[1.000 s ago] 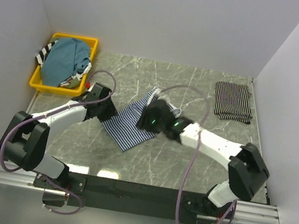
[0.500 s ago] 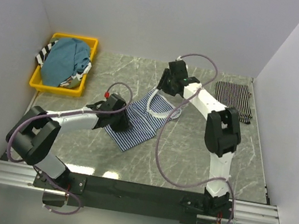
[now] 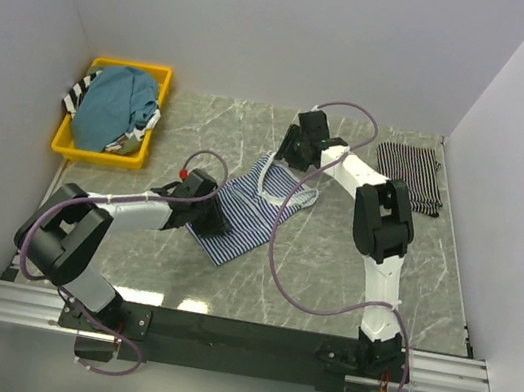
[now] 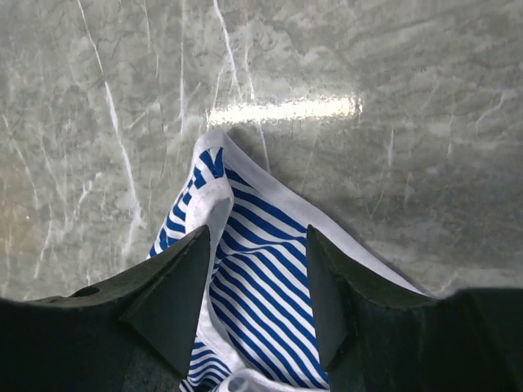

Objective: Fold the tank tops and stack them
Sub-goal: Fold the tank top

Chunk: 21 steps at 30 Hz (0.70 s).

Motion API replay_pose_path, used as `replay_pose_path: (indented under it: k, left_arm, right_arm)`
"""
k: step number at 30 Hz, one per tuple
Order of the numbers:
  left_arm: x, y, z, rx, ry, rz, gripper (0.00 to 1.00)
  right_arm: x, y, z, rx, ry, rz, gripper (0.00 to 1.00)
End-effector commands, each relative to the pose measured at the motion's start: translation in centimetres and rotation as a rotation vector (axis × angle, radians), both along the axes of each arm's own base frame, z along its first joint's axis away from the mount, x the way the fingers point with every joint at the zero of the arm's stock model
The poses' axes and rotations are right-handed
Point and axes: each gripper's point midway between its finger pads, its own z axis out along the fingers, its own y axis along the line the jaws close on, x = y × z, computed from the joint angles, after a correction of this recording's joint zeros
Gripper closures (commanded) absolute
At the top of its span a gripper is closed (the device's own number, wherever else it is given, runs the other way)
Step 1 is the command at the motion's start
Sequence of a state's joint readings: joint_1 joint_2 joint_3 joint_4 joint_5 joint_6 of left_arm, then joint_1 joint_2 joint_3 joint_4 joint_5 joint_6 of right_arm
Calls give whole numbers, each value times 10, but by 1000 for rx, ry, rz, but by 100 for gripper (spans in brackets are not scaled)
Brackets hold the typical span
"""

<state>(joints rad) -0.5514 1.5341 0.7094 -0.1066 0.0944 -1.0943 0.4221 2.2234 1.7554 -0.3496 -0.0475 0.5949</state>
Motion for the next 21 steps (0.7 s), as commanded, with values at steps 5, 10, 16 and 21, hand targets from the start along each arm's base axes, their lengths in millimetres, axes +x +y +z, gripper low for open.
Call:
replay_pose_path:
  k: [5, 10, 16, 21]
  left_arm:
    - [-13, 31, -21, 63, 62, 44, 62]
    - [-17, 37, -22, 65, 69, 44, 64]
    - [-18, 40, -24, 74, 76, 36, 64]
    - [-18, 44, -25, 75, 80, 41, 64]
  right_arm:
    - [19, 11, 40, 113, -121, -28, 40]
    - [22, 15, 29, 140, -112, -45, 40]
    - [18, 12, 38, 182, -150, -74, 40]
    - [23, 19, 47, 209, -173, -59, 40]
